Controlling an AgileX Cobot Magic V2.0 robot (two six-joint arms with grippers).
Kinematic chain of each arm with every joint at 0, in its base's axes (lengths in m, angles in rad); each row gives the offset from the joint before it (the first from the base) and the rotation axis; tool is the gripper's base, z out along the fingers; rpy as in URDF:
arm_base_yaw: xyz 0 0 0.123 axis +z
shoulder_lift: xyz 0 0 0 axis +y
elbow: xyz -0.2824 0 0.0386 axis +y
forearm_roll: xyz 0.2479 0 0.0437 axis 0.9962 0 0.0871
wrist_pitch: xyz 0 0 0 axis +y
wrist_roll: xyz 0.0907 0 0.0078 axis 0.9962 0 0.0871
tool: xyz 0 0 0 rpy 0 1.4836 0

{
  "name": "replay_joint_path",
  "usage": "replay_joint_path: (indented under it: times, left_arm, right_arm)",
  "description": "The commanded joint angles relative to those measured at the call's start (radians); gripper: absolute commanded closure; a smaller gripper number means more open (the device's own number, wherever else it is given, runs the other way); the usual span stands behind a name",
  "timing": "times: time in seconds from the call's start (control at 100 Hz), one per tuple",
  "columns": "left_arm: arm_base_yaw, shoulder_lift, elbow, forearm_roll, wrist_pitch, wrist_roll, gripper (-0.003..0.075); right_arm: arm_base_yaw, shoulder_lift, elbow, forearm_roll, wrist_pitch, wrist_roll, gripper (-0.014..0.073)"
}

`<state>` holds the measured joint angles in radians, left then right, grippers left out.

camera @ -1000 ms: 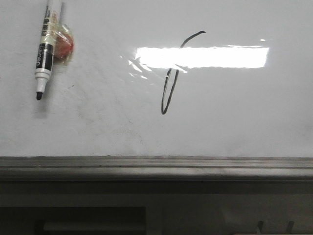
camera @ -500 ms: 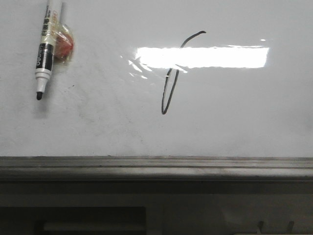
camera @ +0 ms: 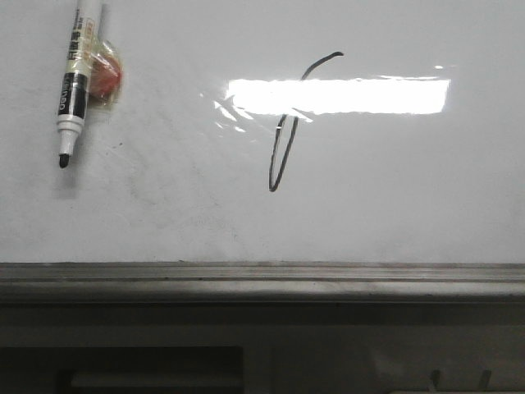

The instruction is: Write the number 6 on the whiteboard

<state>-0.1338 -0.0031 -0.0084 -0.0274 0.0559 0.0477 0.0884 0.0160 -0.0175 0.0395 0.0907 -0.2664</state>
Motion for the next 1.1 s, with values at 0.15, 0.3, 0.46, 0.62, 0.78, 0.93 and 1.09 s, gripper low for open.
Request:
replay_joint_path:
  times: [0.15,0.3,0.46,0.62,0.78,0.93,1.09]
  left_arm:
    - [-0.007,-0.032,0.048,0.001,-0.072,-0.01,0.074]
    - [-0.007,-0.032,0.048,0.001,-0.072,-0.01,0.074]
    - [-0.007,-0.032,0.048,0.001,-0.072,-0.01,0.074]
    - [-0.007,-0.032,0.048,0.001,-0.072,-0.01,0.074]
    - [-0.007,-0.032,0.048,0.001,-0.072,-0.01,0.074]
    - [-0.007,-0.032,0.048,0.001,-0.072,-0.01,0.074]
    - [-0.007,-0.032,0.048,0.001,-0.072,-0.01,0.074]
  right_arm:
    - [-0.069,-0.045,0.051,-0.054,-0.091,0.024,0.0646]
    - [-0.11,-0.045,0.049,-0.066,-0.091,0.024,0.0647]
    - [-0.129,-0.045,0.049,-0.067,-0.091,0.024,0.0647]
    - [-0.129,-0.045,0.049,-0.067,-0.091,0.024,0.0646]
    - [-0.129,-0.045,0.049,-0.067,-0.091,0.024,0.0647]
    - [-0.129,-0.045,0.049,-0.067,-0.091,0.024,0.0647]
    - [-0.129,-0.045,0.049,-0.067,-0.091,0.024,0.0647]
